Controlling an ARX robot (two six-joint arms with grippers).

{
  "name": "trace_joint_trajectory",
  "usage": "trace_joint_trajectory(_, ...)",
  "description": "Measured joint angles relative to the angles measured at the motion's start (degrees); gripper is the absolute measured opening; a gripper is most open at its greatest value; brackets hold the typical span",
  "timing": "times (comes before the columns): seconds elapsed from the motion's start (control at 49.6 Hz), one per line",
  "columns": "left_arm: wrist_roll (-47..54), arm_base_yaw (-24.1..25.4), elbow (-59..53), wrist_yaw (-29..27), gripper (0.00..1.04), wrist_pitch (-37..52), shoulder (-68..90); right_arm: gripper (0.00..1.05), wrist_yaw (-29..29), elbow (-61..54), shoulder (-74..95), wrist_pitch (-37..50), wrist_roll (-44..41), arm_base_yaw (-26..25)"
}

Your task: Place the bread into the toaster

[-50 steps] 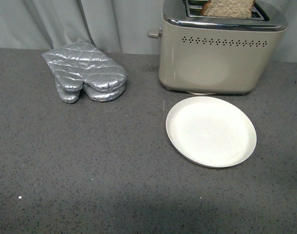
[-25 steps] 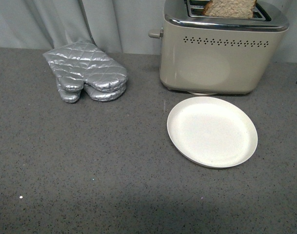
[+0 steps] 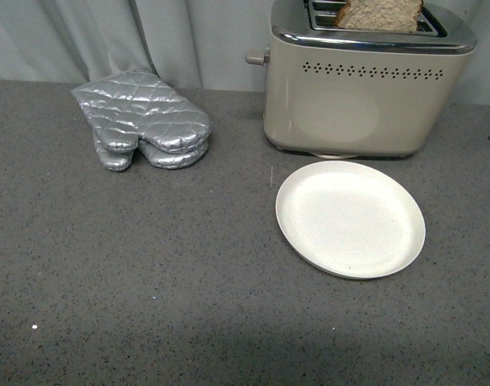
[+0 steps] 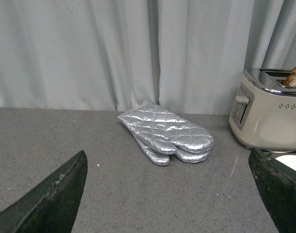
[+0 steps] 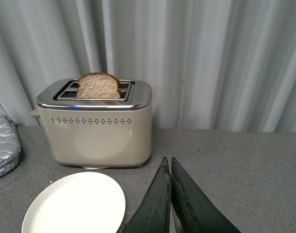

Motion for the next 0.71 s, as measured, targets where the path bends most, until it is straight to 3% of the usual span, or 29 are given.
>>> trace_joint_trajectory(0.545,0.0,0.0,0.0,0.0,0.98,0.0,0.0,0.0,0.0,0.0,-9.2,-9.1,0.0,0.0)
trace_joint_trajectory(0.706,0.0,0.0,0.0,-0.1,0.98,0.0,0.0,0.0,-0.1,0.0,-17.4,-18.9,0.0,0.0)
